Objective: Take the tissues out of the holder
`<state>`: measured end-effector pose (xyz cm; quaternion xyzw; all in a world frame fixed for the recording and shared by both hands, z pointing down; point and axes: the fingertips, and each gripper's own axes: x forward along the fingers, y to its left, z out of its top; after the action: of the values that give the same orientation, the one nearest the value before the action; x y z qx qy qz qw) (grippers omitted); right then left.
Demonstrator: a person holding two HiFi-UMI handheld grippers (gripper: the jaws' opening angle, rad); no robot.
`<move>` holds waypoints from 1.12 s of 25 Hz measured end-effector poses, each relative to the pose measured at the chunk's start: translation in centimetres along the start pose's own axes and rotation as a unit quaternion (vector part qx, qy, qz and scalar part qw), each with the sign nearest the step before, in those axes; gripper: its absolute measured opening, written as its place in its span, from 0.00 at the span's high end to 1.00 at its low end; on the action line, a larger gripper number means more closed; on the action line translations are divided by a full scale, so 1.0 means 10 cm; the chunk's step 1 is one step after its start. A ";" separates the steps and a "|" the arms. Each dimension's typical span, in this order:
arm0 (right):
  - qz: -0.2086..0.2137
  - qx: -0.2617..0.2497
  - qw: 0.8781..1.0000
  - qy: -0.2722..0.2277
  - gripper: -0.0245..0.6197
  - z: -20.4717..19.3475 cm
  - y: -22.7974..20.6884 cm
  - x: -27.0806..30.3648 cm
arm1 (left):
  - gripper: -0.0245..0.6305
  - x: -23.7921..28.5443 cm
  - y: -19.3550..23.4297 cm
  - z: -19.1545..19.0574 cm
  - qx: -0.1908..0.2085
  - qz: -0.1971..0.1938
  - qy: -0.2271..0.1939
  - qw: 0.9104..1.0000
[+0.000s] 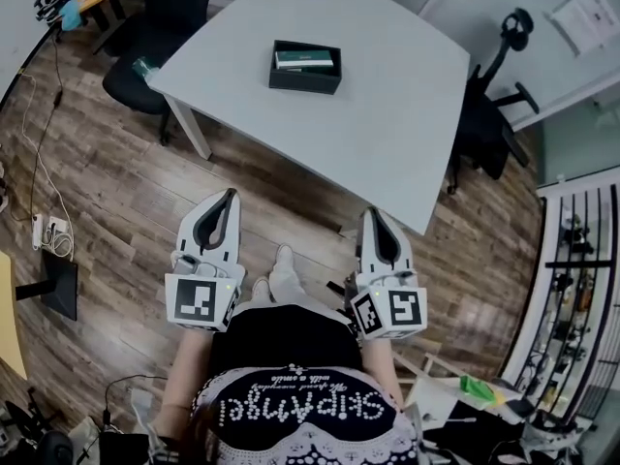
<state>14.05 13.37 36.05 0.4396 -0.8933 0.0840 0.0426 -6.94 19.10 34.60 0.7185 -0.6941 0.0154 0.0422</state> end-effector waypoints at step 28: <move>0.043 0.002 0.999 -0.003 0.91 0.15 -0.77 0.79 | 0.92 0.88 -0.22 0.14 0.017 0.033 -0.027 0.999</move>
<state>15.35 2.28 36.59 0.4007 -0.9115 0.0862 0.0355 -4.48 10.29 33.88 0.6962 -0.7177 0.0092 0.0113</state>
